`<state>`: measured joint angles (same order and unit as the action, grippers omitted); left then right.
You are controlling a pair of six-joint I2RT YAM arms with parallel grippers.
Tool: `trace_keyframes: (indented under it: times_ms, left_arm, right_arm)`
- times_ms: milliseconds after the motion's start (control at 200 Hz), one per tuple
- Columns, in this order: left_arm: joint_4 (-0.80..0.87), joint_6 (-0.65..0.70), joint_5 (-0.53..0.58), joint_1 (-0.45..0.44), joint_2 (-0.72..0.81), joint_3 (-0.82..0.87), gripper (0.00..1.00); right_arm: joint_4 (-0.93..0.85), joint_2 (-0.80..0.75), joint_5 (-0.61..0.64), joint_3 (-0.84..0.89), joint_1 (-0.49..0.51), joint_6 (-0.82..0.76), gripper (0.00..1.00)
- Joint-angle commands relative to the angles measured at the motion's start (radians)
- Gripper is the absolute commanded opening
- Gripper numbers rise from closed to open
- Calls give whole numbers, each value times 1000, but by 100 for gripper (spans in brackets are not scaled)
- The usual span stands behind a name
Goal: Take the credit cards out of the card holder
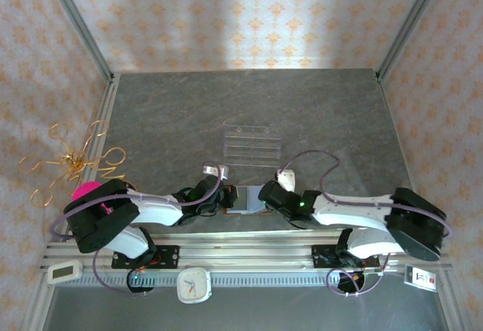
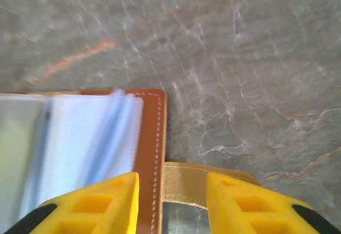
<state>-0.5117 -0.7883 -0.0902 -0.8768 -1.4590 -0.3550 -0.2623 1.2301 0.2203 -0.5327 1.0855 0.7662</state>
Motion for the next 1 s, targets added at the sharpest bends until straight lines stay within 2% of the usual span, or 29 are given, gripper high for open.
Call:
trace_keyframes:
  times_ms: [0, 95, 185, 265, 380, 461, 576, 701, 866, 996]
  left_arm:
    - [85, 25, -3, -11, -29, -7, 0]
    - [84, 24, -1, -12, -12, -4, 0]
    - [93, 21, 6, -12, 0, -2, 0]
    - [100, 25, -3, -14, 26, -5, 0]
    - [154, 34, 35, -37, 114, -8, 0]
    - [195, 22, 65, -38, 168, 1, 3]
    - [229, -10, 105, -38, 242, 32, 18]
    - [265, -44, 170, -37, 344, 59, 29]
    - [309, -68, 251, -35, 476, 85, 35]
    - [358, -56, 272, -25, 521, 78, 35]
  right_arm:
    - [-6, -132, -21, -47, -2, -62, 35]
    - [126, -157, -164, -60, -1, -103, 30]
    - [227, -85, -281, -77, -7, -93, 25]
    - [264, 11, -333, -92, -18, -85, 18]
    - [336, 92, -371, -77, -22, -81, 17]
    - [311, 152, -337, -96, -22, -92, 20]
    - [265, 205, -246, -137, 5, -137, 30]
    - [194, 270, -171, -206, 32, -173, 38]
    - [130, 338, -93, -269, 63, -198, 40]
    - [102, 403, -59, -308, 81, -216, 41]
